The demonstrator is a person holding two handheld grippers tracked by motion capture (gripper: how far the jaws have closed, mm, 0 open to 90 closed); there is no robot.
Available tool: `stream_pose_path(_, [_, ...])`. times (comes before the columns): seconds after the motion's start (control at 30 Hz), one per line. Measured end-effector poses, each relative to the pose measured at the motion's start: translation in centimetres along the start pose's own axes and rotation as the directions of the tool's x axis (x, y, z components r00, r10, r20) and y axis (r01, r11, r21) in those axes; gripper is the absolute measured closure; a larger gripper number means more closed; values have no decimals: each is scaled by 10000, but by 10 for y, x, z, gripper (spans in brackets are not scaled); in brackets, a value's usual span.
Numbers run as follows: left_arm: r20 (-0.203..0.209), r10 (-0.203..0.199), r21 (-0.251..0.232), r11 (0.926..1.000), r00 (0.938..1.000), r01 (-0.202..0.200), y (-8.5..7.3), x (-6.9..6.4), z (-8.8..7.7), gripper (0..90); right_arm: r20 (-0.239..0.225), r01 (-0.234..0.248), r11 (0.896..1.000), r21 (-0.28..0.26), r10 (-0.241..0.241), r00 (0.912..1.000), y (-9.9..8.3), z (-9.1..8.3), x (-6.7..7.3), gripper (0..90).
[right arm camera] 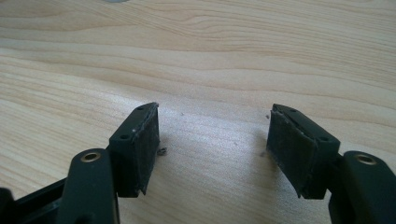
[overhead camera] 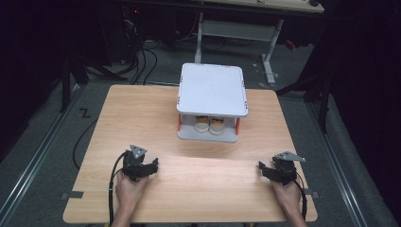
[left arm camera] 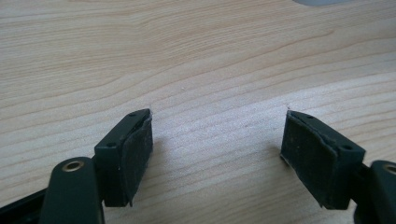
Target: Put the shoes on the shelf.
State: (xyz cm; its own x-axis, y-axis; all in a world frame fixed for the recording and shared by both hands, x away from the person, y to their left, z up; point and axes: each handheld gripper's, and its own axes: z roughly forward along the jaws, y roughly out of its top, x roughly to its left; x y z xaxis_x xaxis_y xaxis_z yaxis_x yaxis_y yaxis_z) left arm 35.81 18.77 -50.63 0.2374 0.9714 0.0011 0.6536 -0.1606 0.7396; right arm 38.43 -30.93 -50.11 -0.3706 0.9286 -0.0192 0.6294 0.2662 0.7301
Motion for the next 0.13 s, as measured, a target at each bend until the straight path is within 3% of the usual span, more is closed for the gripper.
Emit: stream_pose_path(0.13, [-12, -19, 1, 10000, 10000, 19, 0, 0, 0, 250, -2, -1, 10000, 1, 1, 10000, 0, 0, 0, 341])
